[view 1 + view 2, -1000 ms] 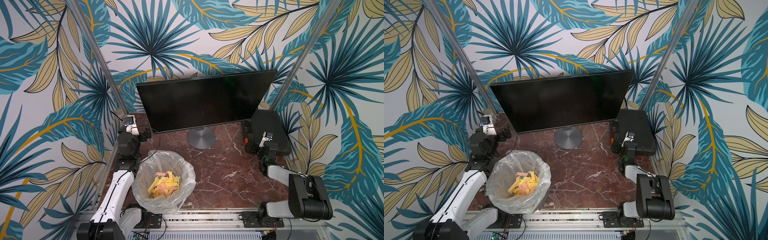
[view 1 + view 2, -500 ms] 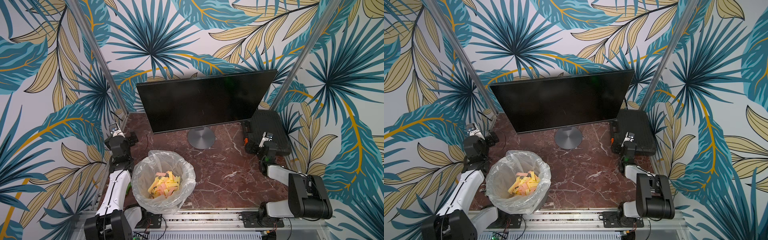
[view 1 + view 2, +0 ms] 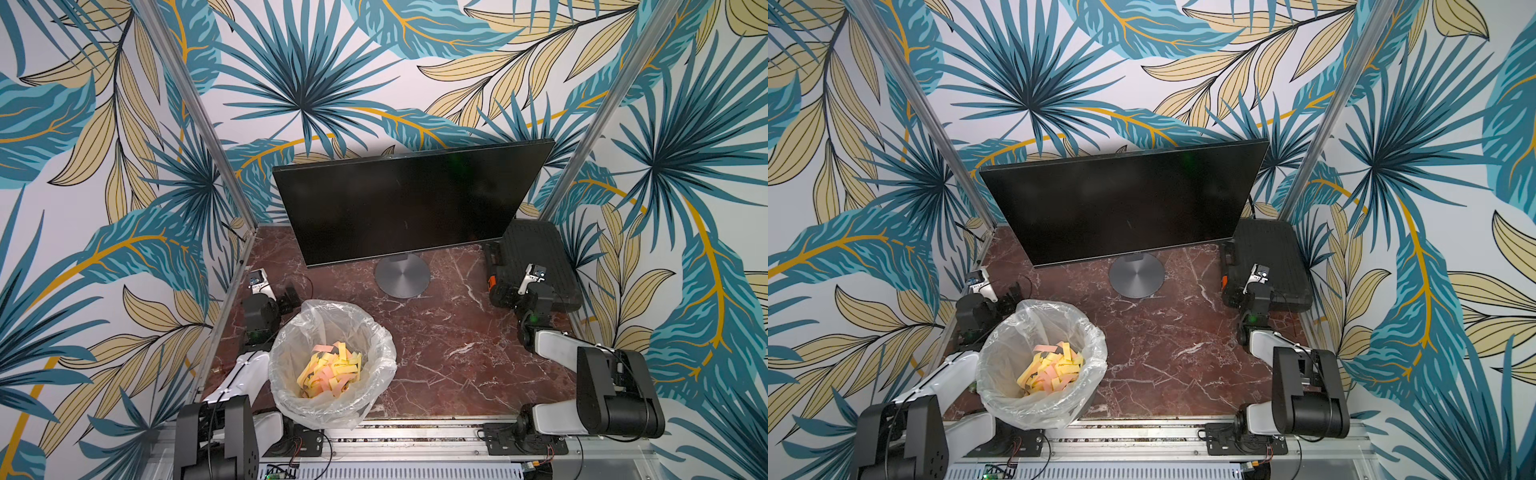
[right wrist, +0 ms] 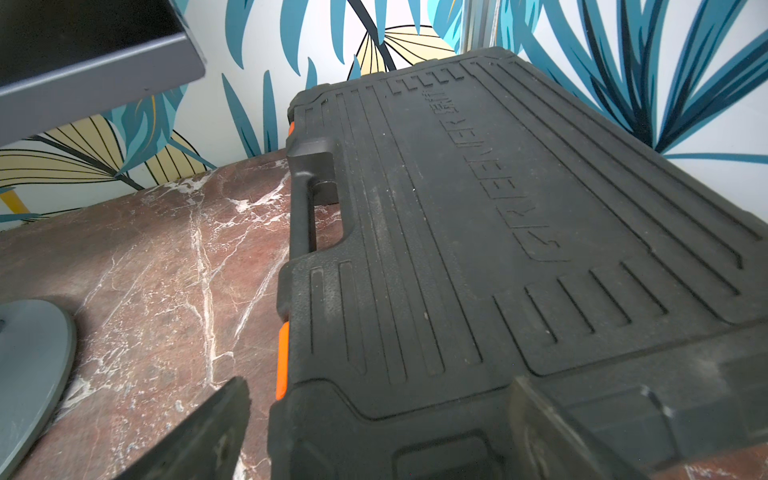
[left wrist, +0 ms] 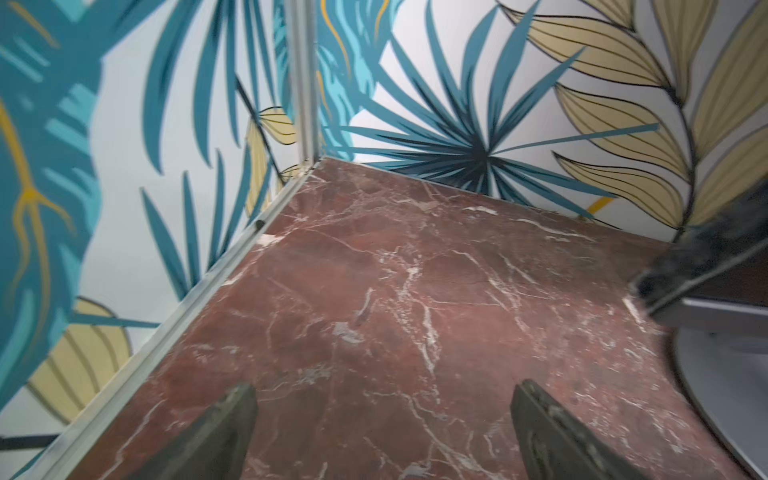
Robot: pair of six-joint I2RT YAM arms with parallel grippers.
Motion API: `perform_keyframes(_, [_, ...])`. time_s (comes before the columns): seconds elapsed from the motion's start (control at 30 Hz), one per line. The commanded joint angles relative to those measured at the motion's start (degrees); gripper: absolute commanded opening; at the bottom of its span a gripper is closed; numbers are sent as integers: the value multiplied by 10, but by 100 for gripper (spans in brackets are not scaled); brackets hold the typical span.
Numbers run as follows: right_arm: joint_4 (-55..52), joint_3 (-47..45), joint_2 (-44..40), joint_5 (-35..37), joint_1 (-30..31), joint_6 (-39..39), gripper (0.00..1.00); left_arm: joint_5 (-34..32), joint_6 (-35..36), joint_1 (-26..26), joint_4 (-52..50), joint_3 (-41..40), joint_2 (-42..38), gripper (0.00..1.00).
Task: Remove the sticky note from the monitor
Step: Reset both arms
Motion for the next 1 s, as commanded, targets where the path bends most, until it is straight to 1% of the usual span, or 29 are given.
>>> perform_keyframes(0.0, [2,0,3,1,4,-10,99,26,31,-30,63,3,36,100])
perform_keyframes(0.1, [5,-1,4,-8,5,-15,99,17,62,-55,62,7,56,100])
perform_keyframes(0.17, [11,-3,4,-10,9,-22,98,14,63,-60,76,-4,68,100])
perform_keyframes(0.23, [17,-5,4,-10,16,-31,98,12,66,-60,116,-16,83,100])
perform_keyframes(0.3, [21,-6,6,-8,24,-41,98,23,93,-66,138,-18,91,100])
perform_keyframes(0.4, [24,-4,10,-6,36,-54,98,34,97,-67,147,-8,118,100])
perform_keyframes(0.6, [41,-9,16,-25,44,-71,97,48,99,-68,266,-29,204,100])
perform_keyframes(0.67, [74,-23,25,-41,50,-84,97,53,105,-69,237,-15,196,100])
perform_keyframes(0.73, [165,-53,61,-46,59,-102,97,58,111,-72,223,-9,199,100])
perform_keyframes(0.77, [166,-55,61,-41,63,-103,97,59,113,-73,212,-6,197,100])
perform_keyframes(0.8, [143,-48,54,-36,65,-104,97,56,115,-75,207,-2,198,100])
perform_keyframes(0.83, [158,-51,58,-33,67,-107,97,53,116,-77,203,1,198,100])
perform_keyframes(0.87, [144,-49,54,-33,67,-106,96,43,118,-82,196,4,198,100])
perform_keyframes(0.9, [146,-49,55,-30,67,-105,99,35,120,-85,189,8,198,100])
perform_keyframes(0.97, [145,-49,54,-27,68,-104,99,31,124,-88,184,10,199,100])
